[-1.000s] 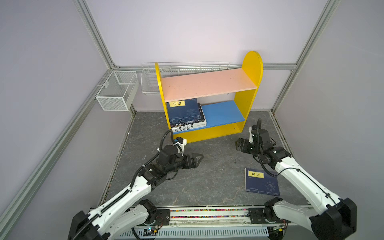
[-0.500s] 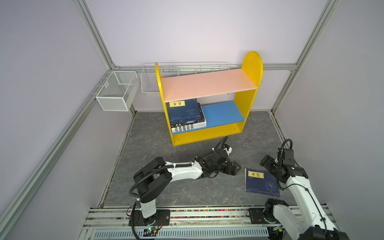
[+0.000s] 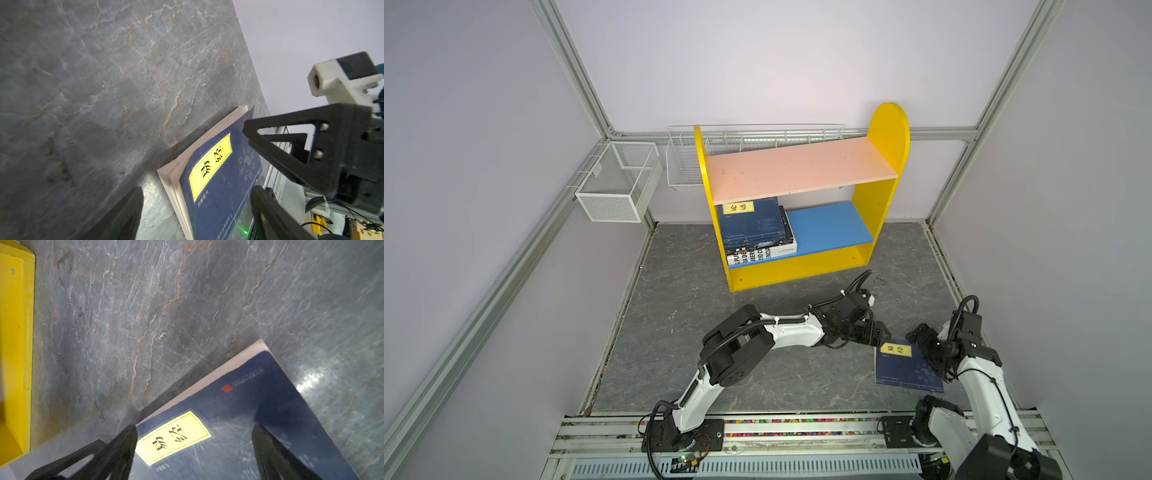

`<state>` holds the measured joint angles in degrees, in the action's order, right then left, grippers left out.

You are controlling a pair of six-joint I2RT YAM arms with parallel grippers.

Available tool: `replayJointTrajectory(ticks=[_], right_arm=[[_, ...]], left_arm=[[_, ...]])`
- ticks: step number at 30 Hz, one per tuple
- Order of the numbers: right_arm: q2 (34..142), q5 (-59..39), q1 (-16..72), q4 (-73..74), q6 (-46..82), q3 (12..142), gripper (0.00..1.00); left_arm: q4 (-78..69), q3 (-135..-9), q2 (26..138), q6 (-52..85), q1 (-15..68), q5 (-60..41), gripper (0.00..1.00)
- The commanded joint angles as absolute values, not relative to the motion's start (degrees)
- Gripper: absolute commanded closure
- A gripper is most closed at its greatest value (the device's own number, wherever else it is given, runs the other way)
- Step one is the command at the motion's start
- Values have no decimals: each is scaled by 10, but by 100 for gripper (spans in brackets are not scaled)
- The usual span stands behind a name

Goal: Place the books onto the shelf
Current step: 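Grip the edges of the labelled dark-blue book on the table with both grippers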

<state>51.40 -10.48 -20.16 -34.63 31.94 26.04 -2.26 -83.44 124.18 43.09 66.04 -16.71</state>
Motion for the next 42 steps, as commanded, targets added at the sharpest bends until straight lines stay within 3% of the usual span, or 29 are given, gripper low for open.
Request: replayJointTrajectory(ticks=[1,19,36,42], right_arm=[[519,-128,-205,-323,329,237,9],[562,-157,-205,-260,366,185,7],[588,-176,-205,-237,373,179,7],[575,-194,-205,-238,371,184,7]], left_arm=[[-11,-855,1260,458,670,-187,19],[-90,-879,1286,499,681,-208,30],[-110,-884,1293,498,684,-180,72],[-76,-887,1289,492,683,-149,81]])
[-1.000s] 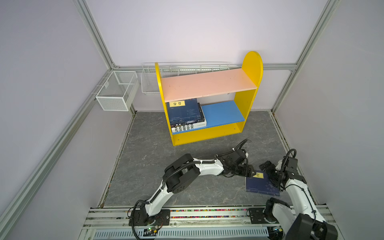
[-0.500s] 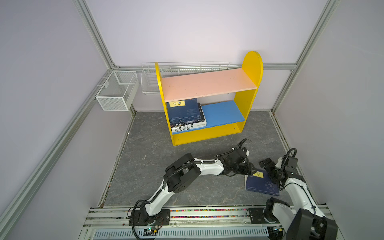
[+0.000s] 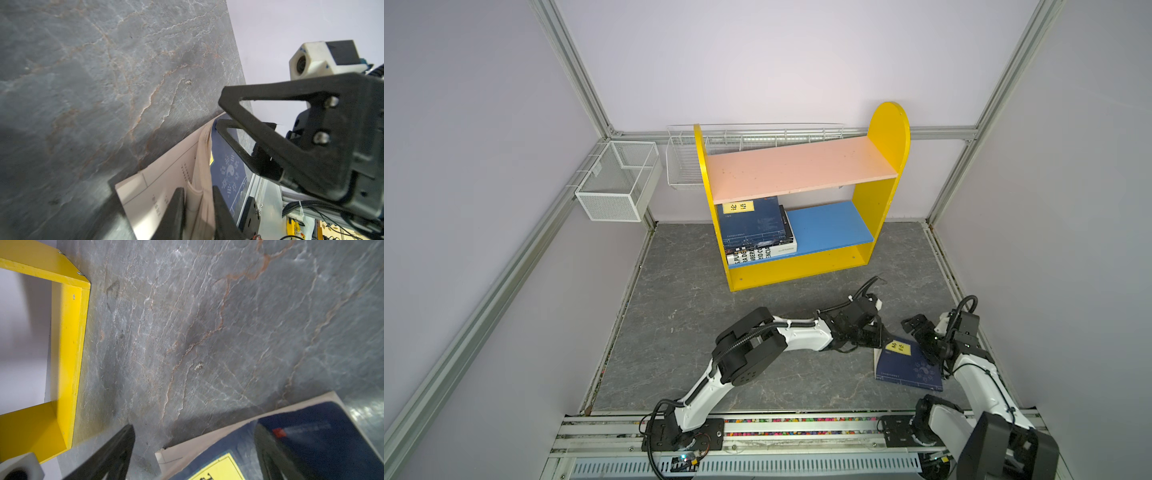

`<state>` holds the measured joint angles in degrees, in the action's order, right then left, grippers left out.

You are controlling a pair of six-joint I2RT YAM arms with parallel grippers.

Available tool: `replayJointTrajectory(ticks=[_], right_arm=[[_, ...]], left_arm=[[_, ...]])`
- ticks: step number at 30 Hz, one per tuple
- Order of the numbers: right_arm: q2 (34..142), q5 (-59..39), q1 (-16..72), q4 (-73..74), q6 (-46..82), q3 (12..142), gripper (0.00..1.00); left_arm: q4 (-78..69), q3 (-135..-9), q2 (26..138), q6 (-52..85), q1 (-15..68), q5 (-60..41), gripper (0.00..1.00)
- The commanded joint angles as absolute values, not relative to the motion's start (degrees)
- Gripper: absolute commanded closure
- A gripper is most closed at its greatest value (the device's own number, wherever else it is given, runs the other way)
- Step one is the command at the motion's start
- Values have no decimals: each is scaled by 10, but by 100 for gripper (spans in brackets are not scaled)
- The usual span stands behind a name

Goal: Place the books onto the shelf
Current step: 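Grip the edges of the labelled dark-blue book on the table with both grippers, then tilt the book up with the left gripper while the right gripper steadies it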

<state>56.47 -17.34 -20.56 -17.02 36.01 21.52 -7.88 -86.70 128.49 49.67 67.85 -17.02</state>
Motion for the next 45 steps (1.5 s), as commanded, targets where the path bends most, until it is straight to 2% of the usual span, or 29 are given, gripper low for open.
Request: replayJointTrajectory(ticks=[1,7,14,19,23,29,35,45], right_arm=[[570,-199,-205,-239,369,186,8],[499,-272,-205,-257,326,228,11],[414,-368,-205,-276,308,296,11],[450,-469,-204,-235,321,317,11],[482,-558,-201,-118,397,292,11],[499,-588,-156,-38,452,286,11],[502,-571,-74,153,569,246,11],[481,-538,-8,170,566,275,11]], left_arm=[[-72,-886,1286,489,683,-142,83],[-57,-869,1242,454,680,-121,100],[-99,-767,1120,461,621,-150,100],[-18,-736,1006,405,572,-150,100],[79,-758,935,352,544,-127,100],[108,-768,870,347,511,-99,100],[102,-796,835,357,486,-104,100],[80,-809,782,373,468,-146,100]])
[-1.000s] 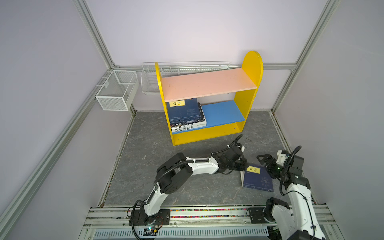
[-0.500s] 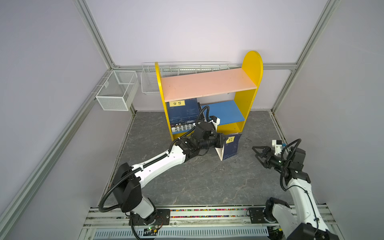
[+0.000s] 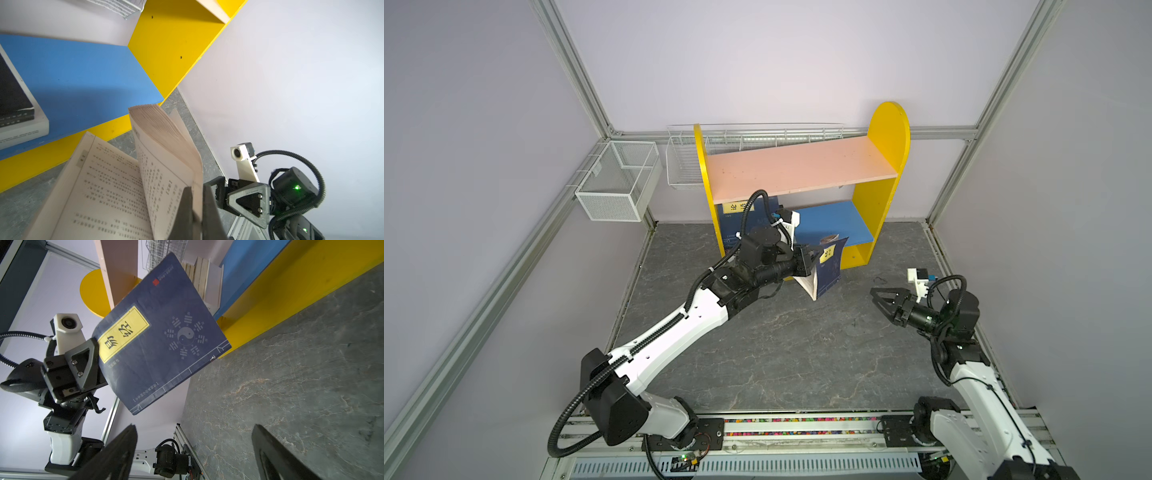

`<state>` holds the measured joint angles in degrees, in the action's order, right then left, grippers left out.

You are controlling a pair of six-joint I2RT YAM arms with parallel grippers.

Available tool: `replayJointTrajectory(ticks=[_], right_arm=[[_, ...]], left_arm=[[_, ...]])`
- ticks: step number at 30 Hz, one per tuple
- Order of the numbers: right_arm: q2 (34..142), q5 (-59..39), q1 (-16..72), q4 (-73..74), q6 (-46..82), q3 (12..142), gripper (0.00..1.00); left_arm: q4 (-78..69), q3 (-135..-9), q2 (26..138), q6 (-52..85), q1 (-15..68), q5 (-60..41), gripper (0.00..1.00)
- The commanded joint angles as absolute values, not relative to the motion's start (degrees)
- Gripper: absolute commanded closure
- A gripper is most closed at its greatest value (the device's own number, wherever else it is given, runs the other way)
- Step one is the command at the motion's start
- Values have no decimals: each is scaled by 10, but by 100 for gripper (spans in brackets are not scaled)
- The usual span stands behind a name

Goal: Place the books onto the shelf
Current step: 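Tilt the book up with the left gripper while the right gripper steadies it, then carry the upright book toward the blue shelf between both grippers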

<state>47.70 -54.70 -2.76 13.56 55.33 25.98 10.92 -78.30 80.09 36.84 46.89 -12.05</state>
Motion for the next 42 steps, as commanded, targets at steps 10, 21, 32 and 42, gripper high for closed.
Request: replayJointTrajectory(ticks=[10,21,32,42], right_arm=[[527,-522,42,362,630,270,11],[682,-497,75,699,793,270,10],[767,-485,95,821,862,347,3],[767,-490,97,821,896,359,55]], left_arm=[[20,-793,753,405,467,-177,100],[-20,-770,733,427,467,-182,100],[0,-738,715,417,467,-162,100],[53,-723,689,380,460,-109,100]])
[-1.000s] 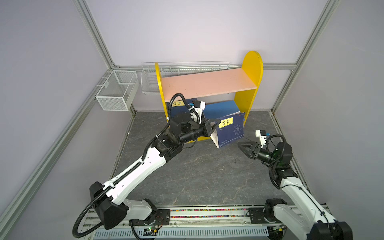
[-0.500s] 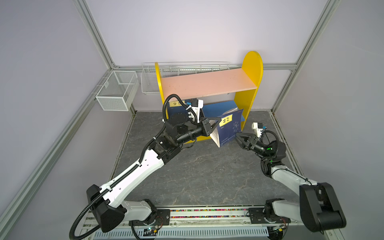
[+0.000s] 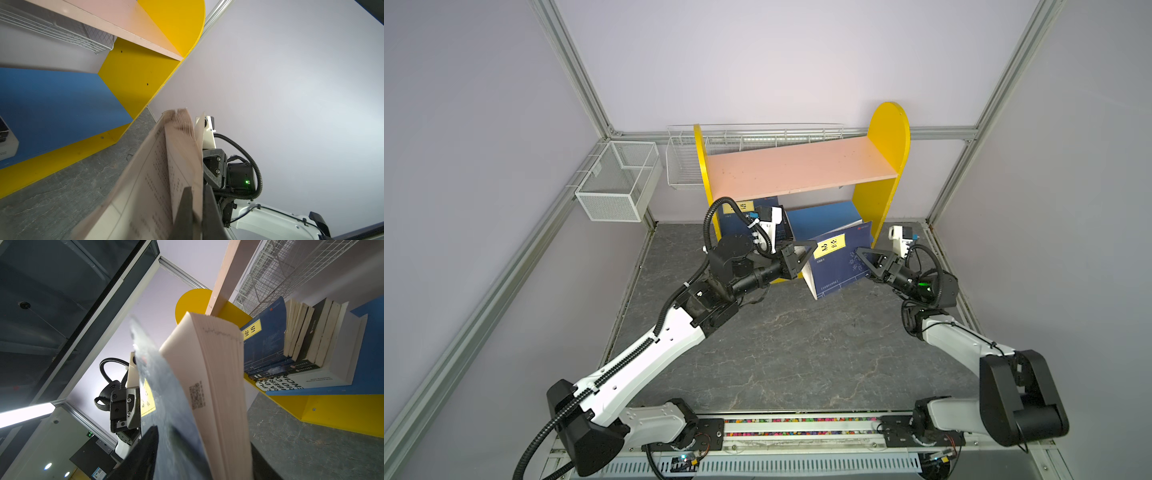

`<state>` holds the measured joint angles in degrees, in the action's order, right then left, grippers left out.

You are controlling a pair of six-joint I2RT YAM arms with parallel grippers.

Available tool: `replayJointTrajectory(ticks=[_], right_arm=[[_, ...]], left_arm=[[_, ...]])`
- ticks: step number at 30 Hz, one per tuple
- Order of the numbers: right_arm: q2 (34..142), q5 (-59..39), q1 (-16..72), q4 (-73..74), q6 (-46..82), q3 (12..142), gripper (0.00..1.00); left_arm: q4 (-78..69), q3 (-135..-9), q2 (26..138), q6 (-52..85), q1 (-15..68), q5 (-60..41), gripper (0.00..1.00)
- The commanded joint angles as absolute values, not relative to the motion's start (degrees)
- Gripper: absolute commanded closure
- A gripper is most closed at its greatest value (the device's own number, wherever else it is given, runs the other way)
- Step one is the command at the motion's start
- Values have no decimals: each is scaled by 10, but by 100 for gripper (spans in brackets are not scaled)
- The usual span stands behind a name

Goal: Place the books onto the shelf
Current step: 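Carry the upright book toward the blue shelf between both grippers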

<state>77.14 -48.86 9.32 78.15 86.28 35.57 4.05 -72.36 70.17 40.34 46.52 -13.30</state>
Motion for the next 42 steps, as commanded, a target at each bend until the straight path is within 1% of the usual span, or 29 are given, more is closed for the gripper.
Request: replayJointTrajectory(ticks=[1,3,4,6,8,9,10,11,13,14,16,18,19,25,32,33,35,38,41,42], right_arm=[[767,-491,97,821,896,358,60],[767,-490,97,821,899,356,66],[768,-490,98,821,900,356,73],[771,-489,98,821,905,358,82],[776,-488,98,820,908,358,84],[780,-488,98,819,909,358,85],[782,-485,98,818,911,356,86],[782,-483,98,816,911,355,86],[781,-476,98,807,908,352,88],[778,-473,98,799,904,351,88],[766,-462,98,768,888,351,88],[751,-453,98,734,875,355,89],[744,-449,98,715,858,359,89],[713,-441,106,650,830,377,90],[685,-435,114,616,816,385,90],[683,-434,130,613,814,386,90],[676,-429,132,608,811,387,90],[669,-419,133,601,804,388,90],[670,-413,135,602,802,392,90],[671,-412,136,602,800,392,90]], left_arm=[[59,-724,688,376,460,-105,100],[72,-727,688,370,457,-96,100],[76,-727,688,367,455,-95,100],[85,-728,691,363,453,-90,100],[99,-730,691,358,450,-72,100],[108,-729,689,354,448,-60,98],[117,-728,686,352,447,-47,89],[124,-726,681,348,446,-37,77],[141,-713,664,341,445,-7,47],[149,-705,654,340,445,8,38],[162,-676,625,343,444,33,24],[161,-642,602,354,443,30,16],[156,-625,594,364,444,16,14],[72,-561,600,413,444,-100,10],[-39,-545,655,465,444,-168,10],[-64,-543,666,476,444,-185,11],[-115,-541,685,500,445,-214,14],[-169,-541,709,527,446,-242,25],[-183,-541,721,536,448,-244,40],[-184,-539,721,538,448,-240,51]])
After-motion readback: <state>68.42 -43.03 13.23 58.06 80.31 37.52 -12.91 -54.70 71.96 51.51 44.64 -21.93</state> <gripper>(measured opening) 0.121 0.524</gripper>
